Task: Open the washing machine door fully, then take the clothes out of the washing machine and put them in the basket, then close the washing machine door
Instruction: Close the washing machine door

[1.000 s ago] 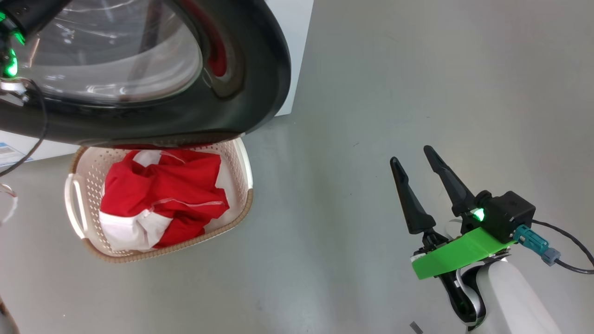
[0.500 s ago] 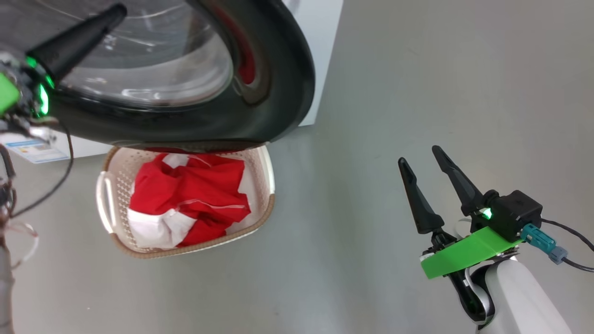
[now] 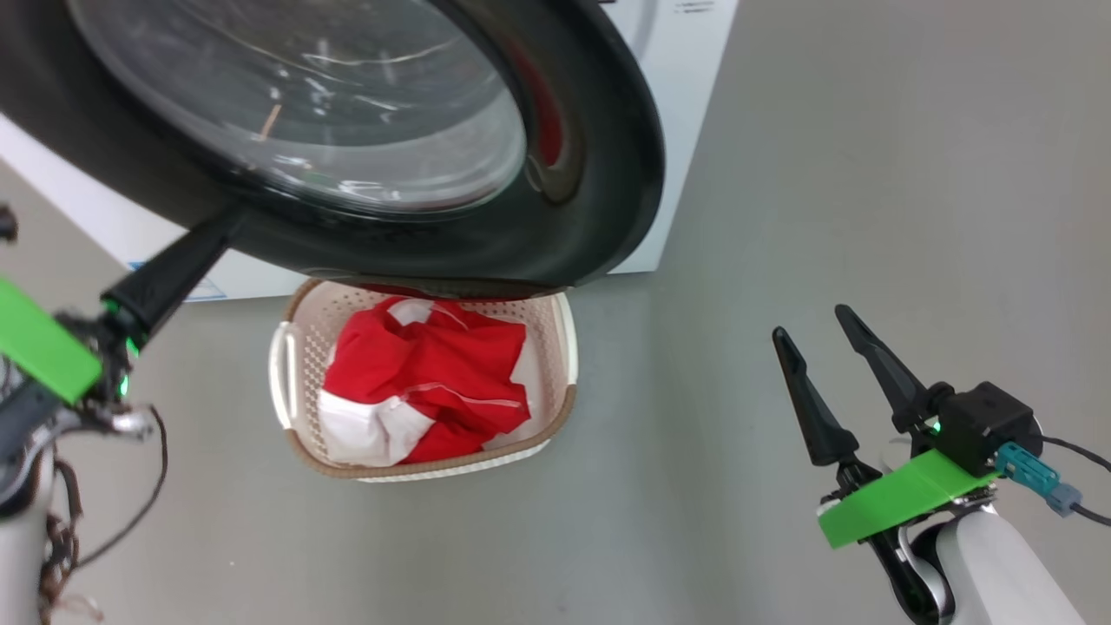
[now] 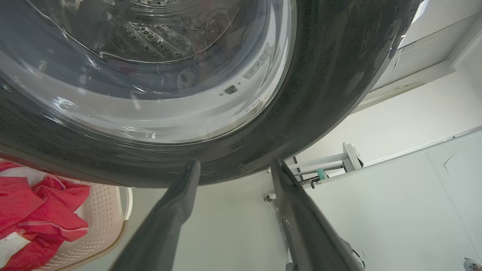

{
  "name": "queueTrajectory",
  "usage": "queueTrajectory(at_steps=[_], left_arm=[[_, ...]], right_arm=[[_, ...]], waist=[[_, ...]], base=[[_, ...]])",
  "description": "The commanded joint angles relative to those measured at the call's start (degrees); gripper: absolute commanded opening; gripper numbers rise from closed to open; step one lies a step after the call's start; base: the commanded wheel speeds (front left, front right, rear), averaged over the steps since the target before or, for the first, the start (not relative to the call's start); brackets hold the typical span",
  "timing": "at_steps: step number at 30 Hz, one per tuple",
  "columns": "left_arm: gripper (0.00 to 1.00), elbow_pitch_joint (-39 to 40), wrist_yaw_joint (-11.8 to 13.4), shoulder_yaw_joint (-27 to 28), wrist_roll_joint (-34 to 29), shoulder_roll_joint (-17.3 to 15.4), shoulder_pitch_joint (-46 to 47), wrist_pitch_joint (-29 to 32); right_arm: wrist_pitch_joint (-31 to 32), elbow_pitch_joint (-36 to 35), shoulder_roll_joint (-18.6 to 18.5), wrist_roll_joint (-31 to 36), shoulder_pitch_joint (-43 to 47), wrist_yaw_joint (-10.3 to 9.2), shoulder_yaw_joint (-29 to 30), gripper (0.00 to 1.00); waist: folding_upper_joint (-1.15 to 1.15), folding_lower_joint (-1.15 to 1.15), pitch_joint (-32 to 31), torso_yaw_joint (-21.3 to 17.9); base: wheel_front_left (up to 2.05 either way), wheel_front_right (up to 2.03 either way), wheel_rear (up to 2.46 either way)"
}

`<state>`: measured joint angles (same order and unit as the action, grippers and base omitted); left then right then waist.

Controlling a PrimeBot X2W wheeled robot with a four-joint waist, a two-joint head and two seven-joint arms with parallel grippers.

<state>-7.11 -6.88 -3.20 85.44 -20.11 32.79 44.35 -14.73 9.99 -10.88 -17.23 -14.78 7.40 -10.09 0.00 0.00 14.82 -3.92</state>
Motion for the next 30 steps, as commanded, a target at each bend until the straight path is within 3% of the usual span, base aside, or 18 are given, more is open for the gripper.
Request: queueTrajectory(at_steps=[1,12,17,30], left_arm=[[1.00,2.17,-0.60,2.74,-0.37,-3.08,-1.30,-1.47],[1.00,3.33,-0.60,6.87,0.95,-2.47,-13.83,-11.13],[1.00,2.79,-0.60,6.27,-1.89,-3.08,-18.45,-16.41],[1.00,-1.07,-0.60,-3.59,-11.48,-6.43,-26.36,-41.09]], right_arm=[[-0.27,-1.37,-0.55,-0.14,1.08,0.09,-0.64,1.00],[-0.27,-1.57,-2.07,-0.41,3.33,0.09,0.07,1.00],[-0.27,-1.55,-2.47,-0.52,4.32,0.09,0.49,1.00],[-0.27,-1.92,-2.70,-0.74,6.41,0.09,2.09,1.00]], waist=[[0.00,0.00,-1.30,1.80],[0.00,0.00,-2.22,3.80],[0.00,0.00,-2.66,3.60],[0.00,0.00,-3.53,1.08]], base=[[0.00,0.00,0.00],[0.00,0.00,0.00],[0.00,0.00,0.00],[0.00,0.00,0.00]])
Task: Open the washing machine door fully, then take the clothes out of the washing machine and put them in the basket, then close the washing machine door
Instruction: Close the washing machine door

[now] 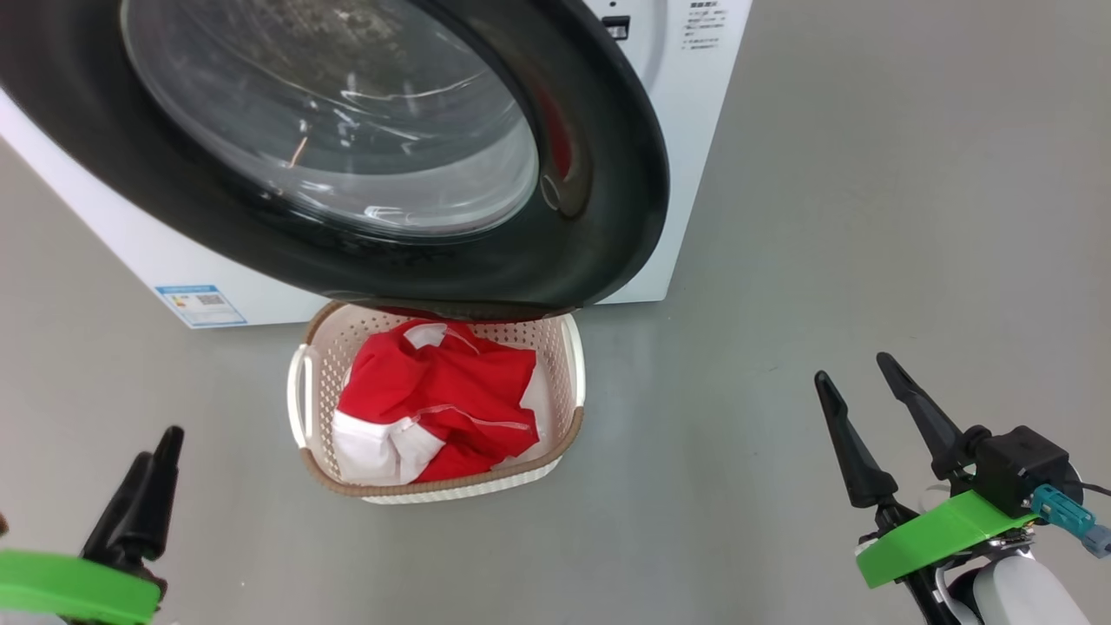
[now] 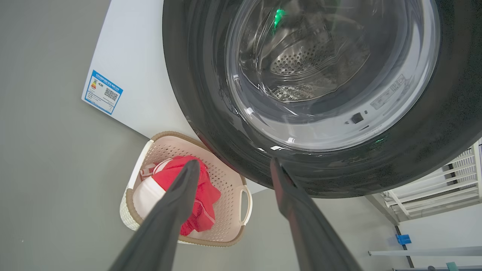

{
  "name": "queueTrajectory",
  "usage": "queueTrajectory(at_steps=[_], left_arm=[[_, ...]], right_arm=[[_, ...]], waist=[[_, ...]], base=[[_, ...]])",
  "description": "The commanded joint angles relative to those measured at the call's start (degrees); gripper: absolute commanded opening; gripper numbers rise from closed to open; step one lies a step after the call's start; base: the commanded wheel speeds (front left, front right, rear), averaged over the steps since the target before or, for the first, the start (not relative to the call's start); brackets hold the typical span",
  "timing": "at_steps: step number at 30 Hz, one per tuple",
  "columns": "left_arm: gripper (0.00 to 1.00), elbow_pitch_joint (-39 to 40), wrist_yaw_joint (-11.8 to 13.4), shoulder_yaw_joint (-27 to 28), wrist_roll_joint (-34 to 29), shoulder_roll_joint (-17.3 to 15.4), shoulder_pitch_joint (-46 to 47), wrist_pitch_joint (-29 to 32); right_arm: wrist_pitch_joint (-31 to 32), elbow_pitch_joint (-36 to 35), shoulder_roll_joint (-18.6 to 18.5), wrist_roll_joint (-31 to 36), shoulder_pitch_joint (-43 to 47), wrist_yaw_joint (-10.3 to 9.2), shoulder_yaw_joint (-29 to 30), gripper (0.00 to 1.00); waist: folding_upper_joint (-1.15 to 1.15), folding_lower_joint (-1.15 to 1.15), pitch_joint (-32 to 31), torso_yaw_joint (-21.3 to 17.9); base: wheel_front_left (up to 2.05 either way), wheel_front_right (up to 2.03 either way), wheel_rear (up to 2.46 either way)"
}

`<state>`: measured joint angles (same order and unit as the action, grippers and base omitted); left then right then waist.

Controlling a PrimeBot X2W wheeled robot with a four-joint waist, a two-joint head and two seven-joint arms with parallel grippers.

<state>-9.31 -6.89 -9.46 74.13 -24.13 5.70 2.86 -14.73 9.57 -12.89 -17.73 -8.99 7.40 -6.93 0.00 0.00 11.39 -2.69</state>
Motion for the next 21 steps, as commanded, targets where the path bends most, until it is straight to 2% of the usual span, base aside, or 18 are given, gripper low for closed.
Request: queueTrajectory(at_steps=[1,6,10,21], left_arm=[[1.00,0.67,-0.59,1.71,-0.79,-2.68,0.48,-2.02],[1.00,-2.62,-0.59,-4.05,-5.18,-4.53,0.04,-14.43],[1.00,-6.41,-0.59,-6.84,-10.74,-5.19,0.59,-17.64],[1.00,-4.00,-0.59,5.10,-36.61,3.00,-1.10,-17.85]], right_arm=[[-0.27,-1.55,-0.68,-0.27,0.75,0.09,-0.90,1.00],[-0.27,-1.62,-0.46,-0.26,1.20,0.09,-0.21,1.00],[-0.27,-1.69,-0.30,-0.27,1.60,0.09,0.01,1.00],[-0.27,-2.06,-0.32,-0.31,1.95,0.09,0.27,1.00]], waist=[[0.00,0.00,-0.13,-0.29],[0.00,0.00,-0.50,-1.02],[0.00,0.00,-0.93,-1.35],[0.00,0.00,-1.48,-1.24]], base=[[0.00,0.00,0.00],[0.00,0.00,0.00],[0.00,0.00,0.00],[0.00,0.00,0.00]])
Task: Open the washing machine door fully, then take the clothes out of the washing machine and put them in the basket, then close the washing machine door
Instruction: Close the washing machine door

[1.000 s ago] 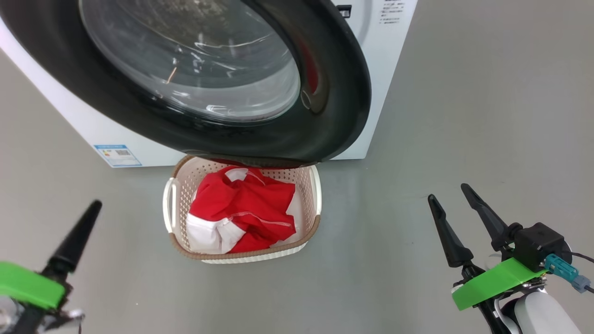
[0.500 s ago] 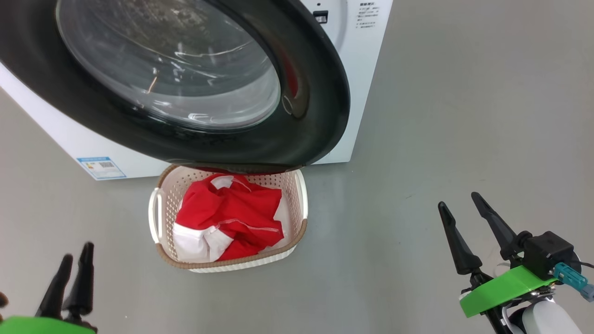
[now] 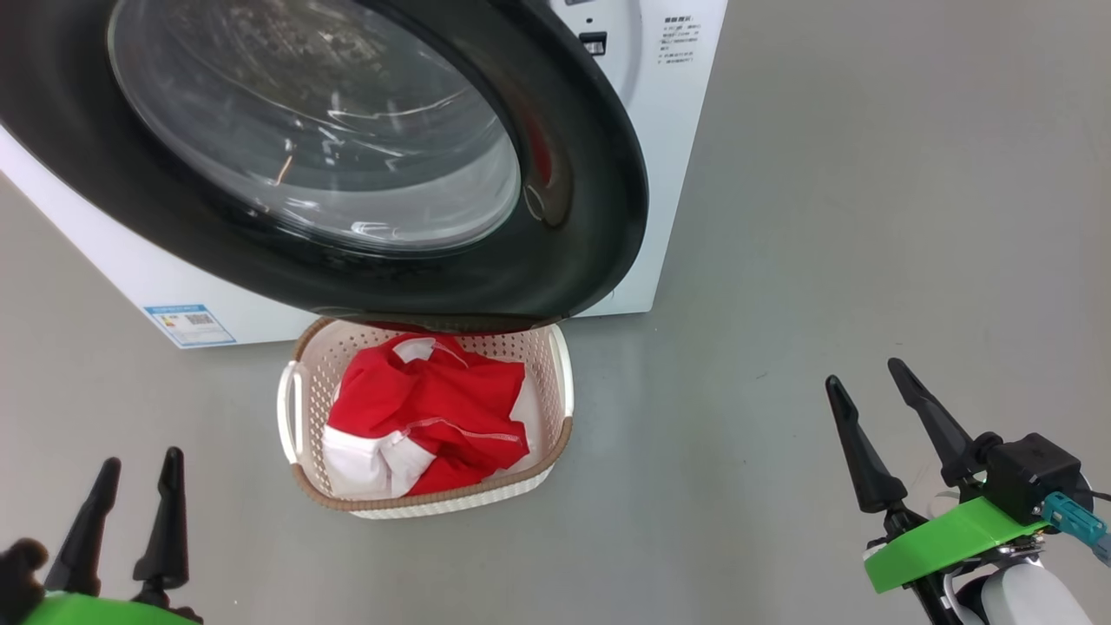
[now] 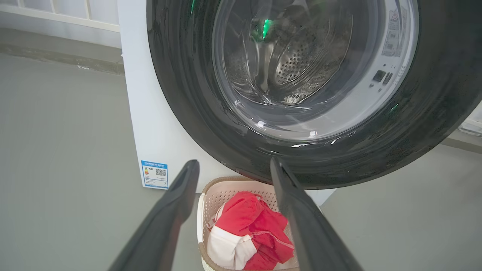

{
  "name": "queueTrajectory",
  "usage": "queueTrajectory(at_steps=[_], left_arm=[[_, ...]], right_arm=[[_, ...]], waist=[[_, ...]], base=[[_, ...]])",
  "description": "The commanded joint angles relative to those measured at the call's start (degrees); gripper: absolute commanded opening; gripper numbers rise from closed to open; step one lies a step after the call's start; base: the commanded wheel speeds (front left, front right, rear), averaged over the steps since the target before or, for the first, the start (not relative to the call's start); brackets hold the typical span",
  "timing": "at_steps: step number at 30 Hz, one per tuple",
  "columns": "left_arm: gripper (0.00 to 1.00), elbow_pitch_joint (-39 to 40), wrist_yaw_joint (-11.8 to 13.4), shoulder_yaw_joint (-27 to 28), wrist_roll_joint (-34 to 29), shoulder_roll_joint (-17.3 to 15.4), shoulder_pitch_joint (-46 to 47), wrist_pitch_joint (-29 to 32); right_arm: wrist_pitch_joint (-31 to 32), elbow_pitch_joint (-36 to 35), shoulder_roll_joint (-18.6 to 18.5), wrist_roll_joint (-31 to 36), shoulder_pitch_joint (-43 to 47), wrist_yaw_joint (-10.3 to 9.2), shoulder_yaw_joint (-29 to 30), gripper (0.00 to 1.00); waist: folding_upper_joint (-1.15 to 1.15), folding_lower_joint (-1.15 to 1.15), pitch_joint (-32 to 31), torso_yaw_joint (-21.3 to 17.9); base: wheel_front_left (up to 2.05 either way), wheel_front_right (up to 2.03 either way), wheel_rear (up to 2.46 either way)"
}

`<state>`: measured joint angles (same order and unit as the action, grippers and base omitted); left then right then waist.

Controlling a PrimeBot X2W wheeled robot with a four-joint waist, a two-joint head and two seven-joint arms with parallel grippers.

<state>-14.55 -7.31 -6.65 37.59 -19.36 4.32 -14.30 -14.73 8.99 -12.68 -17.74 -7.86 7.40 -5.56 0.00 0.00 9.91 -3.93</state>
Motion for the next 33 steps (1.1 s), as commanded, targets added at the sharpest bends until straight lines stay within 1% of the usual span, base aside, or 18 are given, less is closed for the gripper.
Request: queueTrajectory(at_steps=[1,5,9,15,19,33], left_arm=[[1.00,1.69,-0.18,3.26,-1.84,-0.96,0.06,-0.69],[1.00,3.01,-0.18,6.02,-8.26,1.85,-1.05,-0.69],[1.00,3.38,-0.18,7.65,-13.17,4.10,-1.96,-0.69],[1.00,3.73,-0.18,10.50,-16.20,7.43,-2.85,-0.69],[1.00,3.94,-0.18,11.48,-17.28,8.28,-3.09,-0.70],[1.00,4.87,-0.18,12.19,-18.31,8.72,-2.93,-0.70]], right_arm=[[-0.27,-1.48,-0.55,-0.29,0.78,0.09,-1.11,1.00],[-0.27,-1.43,-0.62,-0.31,0.75,0.09,-1.20,1.00],[-0.27,-1.30,-0.52,-0.27,0.74,0.09,-1.32,1.00],[-0.27,-1.13,-0.46,-0.29,0.75,0.09,-1.30,1.00],[-0.27,-1.18,-0.45,-0.23,0.83,0.09,-1.21,1.00],[-0.27,-1.41,-0.54,-0.39,0.54,0.09,-1.03,1.00]], waist=[[0.00,0.00,-0.03,0.00],[0.00,0.00,-0.21,0.01],[0.00,0.00,-0.36,-0.01],[0.00,0.00,-0.43,0.17],[0.00,0.00,-0.54,0.30],[0.00,0.00,-0.55,0.79]], base=[[0.00,0.00,0.00],[0.00,0.00,0.00],[0.00,0.00,0.00],[0.00,0.00,0.00],[0.00,0.00,0.00],[0.00,0.00,0.00]])
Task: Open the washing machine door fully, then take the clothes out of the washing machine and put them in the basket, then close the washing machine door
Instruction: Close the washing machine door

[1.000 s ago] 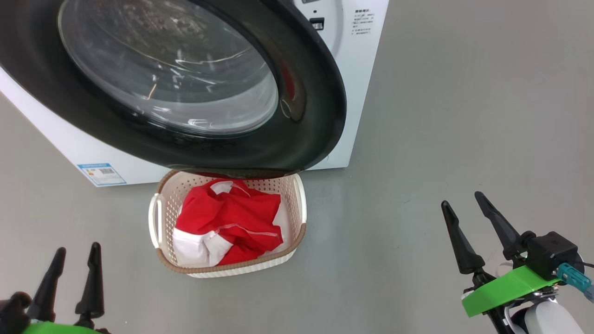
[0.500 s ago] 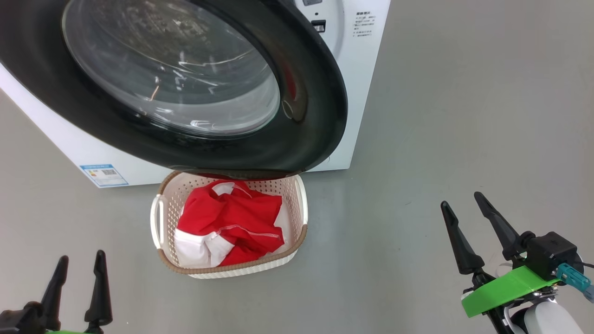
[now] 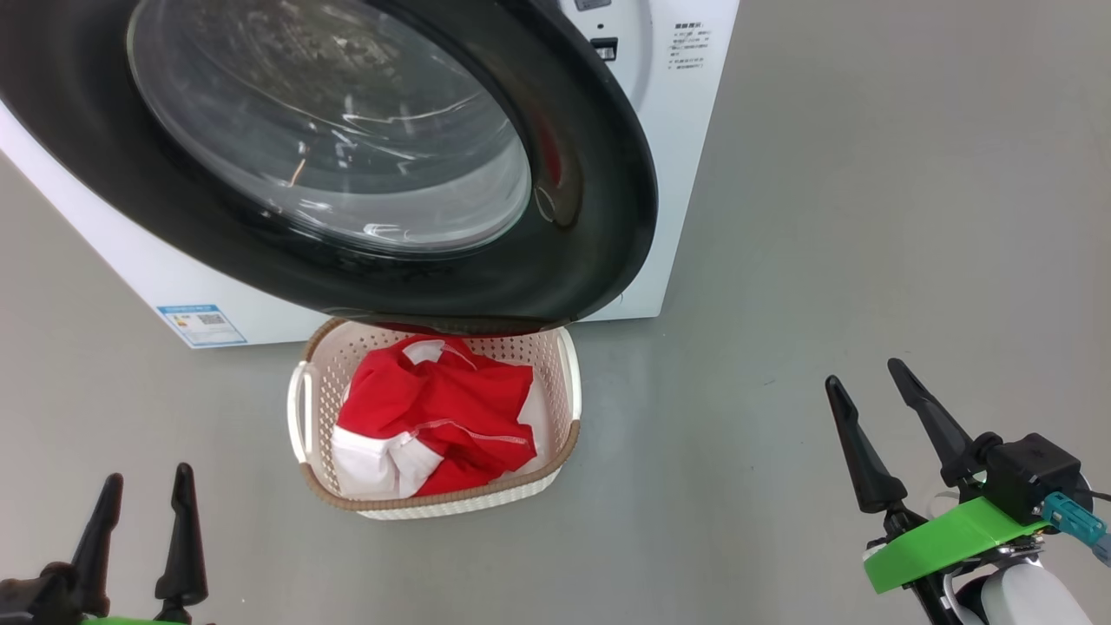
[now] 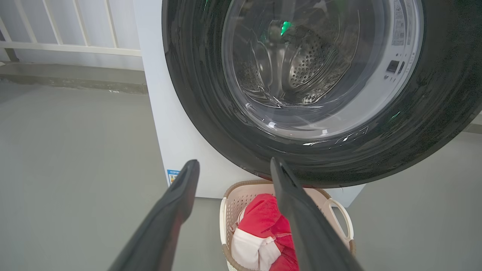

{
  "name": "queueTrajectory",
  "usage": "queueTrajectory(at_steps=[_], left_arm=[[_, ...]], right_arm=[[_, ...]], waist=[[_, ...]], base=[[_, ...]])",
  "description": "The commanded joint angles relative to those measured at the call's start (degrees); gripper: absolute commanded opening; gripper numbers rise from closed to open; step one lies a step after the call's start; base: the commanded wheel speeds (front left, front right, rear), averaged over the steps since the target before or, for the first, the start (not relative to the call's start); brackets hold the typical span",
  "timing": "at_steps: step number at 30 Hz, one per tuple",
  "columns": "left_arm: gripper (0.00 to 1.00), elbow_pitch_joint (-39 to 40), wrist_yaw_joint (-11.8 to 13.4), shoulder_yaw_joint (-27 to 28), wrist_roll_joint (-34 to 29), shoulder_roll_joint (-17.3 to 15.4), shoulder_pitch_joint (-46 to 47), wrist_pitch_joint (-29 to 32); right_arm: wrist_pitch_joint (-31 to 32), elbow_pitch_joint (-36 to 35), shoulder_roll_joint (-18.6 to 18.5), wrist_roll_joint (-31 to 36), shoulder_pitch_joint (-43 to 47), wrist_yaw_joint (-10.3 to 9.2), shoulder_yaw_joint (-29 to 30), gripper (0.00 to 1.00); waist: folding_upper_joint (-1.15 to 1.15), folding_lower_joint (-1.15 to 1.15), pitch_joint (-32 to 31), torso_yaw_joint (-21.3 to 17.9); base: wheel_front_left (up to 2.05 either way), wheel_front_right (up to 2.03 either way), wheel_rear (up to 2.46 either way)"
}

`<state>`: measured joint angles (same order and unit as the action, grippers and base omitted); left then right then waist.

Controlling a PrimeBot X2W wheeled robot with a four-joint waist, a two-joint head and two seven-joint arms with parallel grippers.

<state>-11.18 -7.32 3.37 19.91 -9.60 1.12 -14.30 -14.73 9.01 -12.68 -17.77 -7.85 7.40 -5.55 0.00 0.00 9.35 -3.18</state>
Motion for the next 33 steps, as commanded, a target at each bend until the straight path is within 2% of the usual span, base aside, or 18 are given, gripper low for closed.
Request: queueTrajectory(at_steps=[1,2,3,4,5,6,14,24,33], left_arm=[[1.00,1.52,-0.16,2.15,-0.70,-1.03,0.31,-0.70],[1.00,1.56,-0.16,2.12,-0.76,-1.00,0.36,-0.70],[1.00,1.63,-0.16,2.06,-0.85,-0.96,0.40,-0.70],[1.00,1.70,-0.16,1.99,-0.95,-0.91,0.45,-0.70],[1.00,1.75,-0.16,1.93,-1.02,-0.84,0.52,-0.70],[1.00,1.82,-0.16,1.84,-1.12,-0.77,0.63,-0.70],[1.00,2.19,-0.16,1.17,-1.83,0.12,1.29,-0.70],[1.00,2.36,-0.16,-1.14,-2.08,1.72,2.67,-0.70],[1.00,2.14,-0.16,-2.55,-1.50,1.83,4.26,-0.70]], right_arm=[[-0.27,-1.46,-0.52,-0.35,0.50,0.09,-1.03,1.00],[-0.27,-1.49,-0.48,-0.35,0.46,0.09,-1.01,1.00],[-0.27,-1.53,-0.43,-0.37,0.41,0.09,-0.97,0.78],[-0.27,-1.58,-0.36,-0.44,0.32,0.09,-0.97,0.49],[-0.27,-1.58,-0.36,-0.56,0.23,0.09,-1.10,0.49],[-0.27,-1.52,-0.37,-0.69,0.13,0.09,-1.24,0.00],[-0.27,-1.88,-0.23,-1.43,-2.67,0.09,-3.55,0.00],[-0.27,0.59,0.95,-2.26,-10.46,0.09,-8.76,0.00],[-0.27,3.93,2.68,-2.36,-15.85,0.09,-8.99,0.00]], waist=[[0.00,0.00,0.01,0.10],[0.00,0.00,0.01,0.20],[0.00,0.00,0.03,0.32],[0.00,0.00,0.04,0.46],[0.00,0.00,0.04,0.63],[0.00,0.00,0.06,0.85],[0.00,0.00,0.05,3.50],[0.00,0.00,0.84,8.27],[0.00,0.00,2.86,10.62]], base=[[0.00,0.00,0.00],[0.00,0.00,0.00],[0.00,0.00,0.00],[0.00,0.00,0.00],[0.00,0.00,0.00],[0.00,0.00,0.00],[0.00,0.00,0.00],[0.00,0.00,0.00],[0.00,0.00,0.00]])
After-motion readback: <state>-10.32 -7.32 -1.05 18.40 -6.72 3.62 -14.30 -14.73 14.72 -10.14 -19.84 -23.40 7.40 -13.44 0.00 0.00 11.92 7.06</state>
